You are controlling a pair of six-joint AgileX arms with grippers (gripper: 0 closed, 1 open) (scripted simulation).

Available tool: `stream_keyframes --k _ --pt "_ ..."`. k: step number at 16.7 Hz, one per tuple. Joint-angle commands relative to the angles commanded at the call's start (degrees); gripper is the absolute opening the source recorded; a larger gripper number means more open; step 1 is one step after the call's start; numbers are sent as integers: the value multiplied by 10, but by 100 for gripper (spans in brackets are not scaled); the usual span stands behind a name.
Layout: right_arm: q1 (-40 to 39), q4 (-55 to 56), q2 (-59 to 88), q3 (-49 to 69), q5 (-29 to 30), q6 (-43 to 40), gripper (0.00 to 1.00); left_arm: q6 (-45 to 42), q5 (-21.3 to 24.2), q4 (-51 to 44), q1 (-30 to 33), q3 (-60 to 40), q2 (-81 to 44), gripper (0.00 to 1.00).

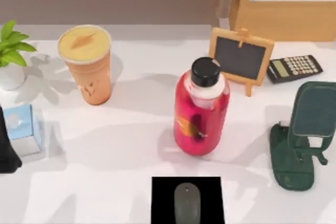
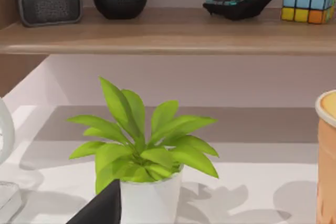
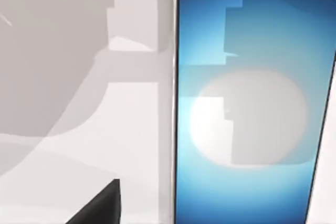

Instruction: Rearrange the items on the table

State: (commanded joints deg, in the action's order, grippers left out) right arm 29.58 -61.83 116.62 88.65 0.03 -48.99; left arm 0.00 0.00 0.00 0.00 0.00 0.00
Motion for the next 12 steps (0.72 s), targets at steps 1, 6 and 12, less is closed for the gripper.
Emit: stream_keyframes --k 1,6,12 --pt "0 2 1 -2 0 0 100 0 0 0 0 0 0 100" --pt "1 93 36 -54 1 2 100 0 0 0 0 0 0 100" --pt "1 140 58 -84 1 2 100 0 0 0 0 0 0 100"
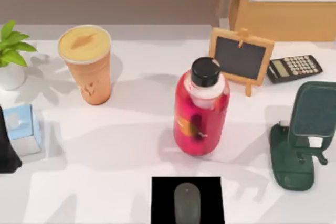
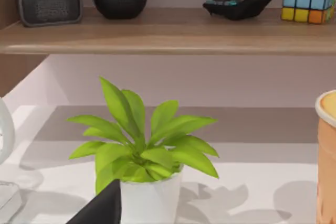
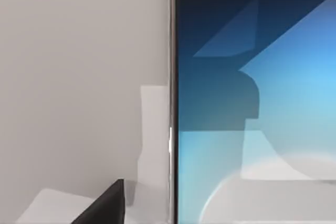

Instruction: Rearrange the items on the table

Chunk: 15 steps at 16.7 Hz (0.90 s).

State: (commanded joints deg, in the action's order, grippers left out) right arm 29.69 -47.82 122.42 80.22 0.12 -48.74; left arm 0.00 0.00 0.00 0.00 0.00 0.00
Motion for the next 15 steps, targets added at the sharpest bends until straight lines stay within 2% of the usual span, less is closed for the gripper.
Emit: stream_keyframes --k 1,14,15 --pt "0 0 0 0 0 0 100 0 0 0 0 0 0 100" --pt "0 0 0 0 0 0 2 0 0 0 0 0 0 100" --pt "0 0 0 0 0 0 0 0 0 0 0 0 0 100"
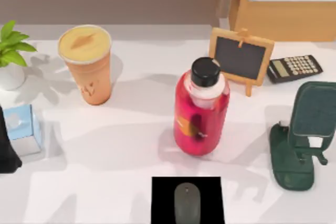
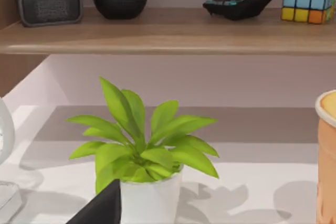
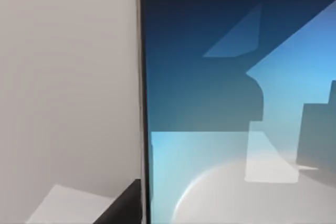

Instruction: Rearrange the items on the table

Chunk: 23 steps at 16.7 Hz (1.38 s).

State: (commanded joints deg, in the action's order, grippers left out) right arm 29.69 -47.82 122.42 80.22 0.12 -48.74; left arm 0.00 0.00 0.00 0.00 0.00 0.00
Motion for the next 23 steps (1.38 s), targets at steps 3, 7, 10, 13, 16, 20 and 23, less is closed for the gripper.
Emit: stream_keyframes --k 3,7,10,13,16,20,23 --pt "0 0 0 0 0 0 0 0 0 0 0 0 0 100" --pt "0 0 0 0 0 0 0 0 0 0 0 0 0 100" --pt "-2 -22 -20 8 -6 6 0 0 0 0 0 0 0 100" --pt "-1 -57 -36 27 -6 6 0 0 0 0 0 0 0 100" --pt "-1 -72 -43 36 -6 5 0 0 0 0 0 0 0 100" --pt "-8 -70 -46 35 -1 13 0 0 0 0 0 0 0 100" --pt "-62 -57 -101 37 42 67 0 0 0 0 0 0 0 100"
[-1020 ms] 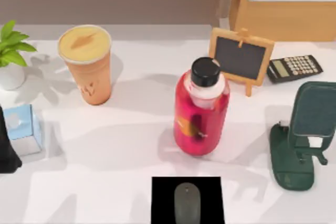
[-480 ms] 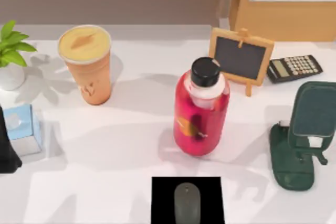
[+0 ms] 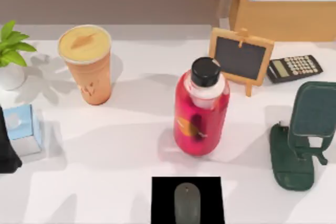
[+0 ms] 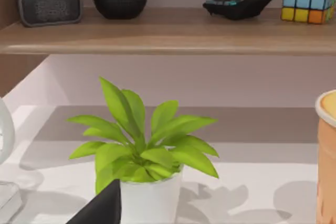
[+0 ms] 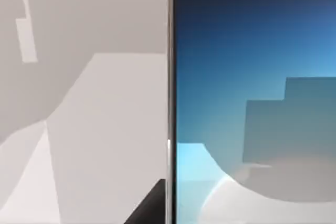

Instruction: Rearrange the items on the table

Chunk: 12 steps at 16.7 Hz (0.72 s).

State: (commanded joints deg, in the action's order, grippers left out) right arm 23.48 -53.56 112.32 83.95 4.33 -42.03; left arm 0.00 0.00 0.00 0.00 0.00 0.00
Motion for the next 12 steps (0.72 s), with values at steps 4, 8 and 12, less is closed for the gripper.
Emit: stream_keyframes --k 4,8,12 --pt "-154 25 -146 -22 98 156 0 0 0 0 0 0 0 100" --pt "-357 53 -319 -100 211 380 0 0 0 0 0 0 0 100" --pt "-557 97 -473 -227 314 597 0 0 0 0 0 0 0 100"
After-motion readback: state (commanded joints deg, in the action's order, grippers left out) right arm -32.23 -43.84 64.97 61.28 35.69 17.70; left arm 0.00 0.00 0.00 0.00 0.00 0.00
